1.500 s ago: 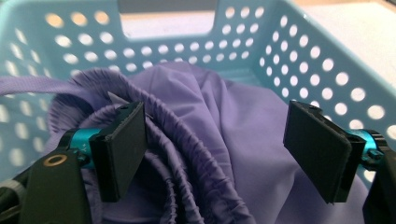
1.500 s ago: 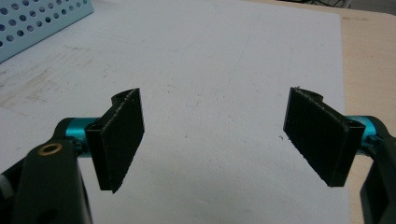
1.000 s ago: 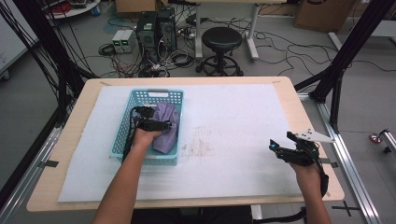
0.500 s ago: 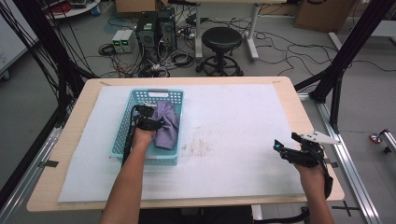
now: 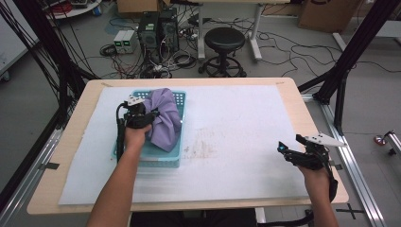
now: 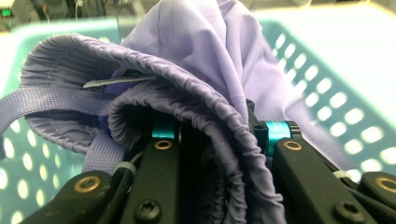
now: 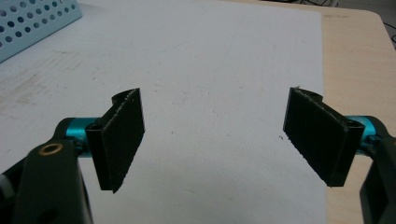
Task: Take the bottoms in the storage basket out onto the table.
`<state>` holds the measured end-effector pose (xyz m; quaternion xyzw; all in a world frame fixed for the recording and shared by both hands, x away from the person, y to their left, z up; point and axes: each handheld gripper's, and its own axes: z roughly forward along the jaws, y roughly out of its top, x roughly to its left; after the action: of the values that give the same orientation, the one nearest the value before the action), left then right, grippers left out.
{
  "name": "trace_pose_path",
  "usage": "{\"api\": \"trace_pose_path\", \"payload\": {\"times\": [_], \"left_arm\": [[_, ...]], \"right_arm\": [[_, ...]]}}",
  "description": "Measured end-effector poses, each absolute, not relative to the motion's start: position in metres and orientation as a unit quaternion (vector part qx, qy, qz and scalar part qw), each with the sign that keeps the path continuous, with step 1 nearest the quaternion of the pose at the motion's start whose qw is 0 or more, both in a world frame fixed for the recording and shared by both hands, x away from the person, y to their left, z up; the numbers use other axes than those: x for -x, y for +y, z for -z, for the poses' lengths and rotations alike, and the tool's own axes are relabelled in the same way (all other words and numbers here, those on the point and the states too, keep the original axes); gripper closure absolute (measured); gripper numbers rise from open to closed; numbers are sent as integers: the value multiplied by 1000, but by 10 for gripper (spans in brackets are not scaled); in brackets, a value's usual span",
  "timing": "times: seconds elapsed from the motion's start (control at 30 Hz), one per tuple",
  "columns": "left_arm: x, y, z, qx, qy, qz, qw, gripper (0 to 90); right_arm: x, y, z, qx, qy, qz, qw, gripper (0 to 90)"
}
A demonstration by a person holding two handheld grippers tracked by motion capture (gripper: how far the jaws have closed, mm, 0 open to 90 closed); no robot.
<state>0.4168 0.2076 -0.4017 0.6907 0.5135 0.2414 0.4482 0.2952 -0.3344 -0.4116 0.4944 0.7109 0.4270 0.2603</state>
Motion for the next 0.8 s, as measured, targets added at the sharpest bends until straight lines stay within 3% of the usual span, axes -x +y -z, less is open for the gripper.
{"api": "trace_pose_path", "payload": {"times": [0.47, 0.8], "left_arm": [[-407, 212, 347, -661, 462, -267, 528, 744], [-402, 189, 298, -647, 388, -261, 602, 743]], "right_arm": [[-296, -333, 411, -492, 711, -430, 258, 206], [-296, -332, 411, -491, 712, -431, 258, 206]]}}
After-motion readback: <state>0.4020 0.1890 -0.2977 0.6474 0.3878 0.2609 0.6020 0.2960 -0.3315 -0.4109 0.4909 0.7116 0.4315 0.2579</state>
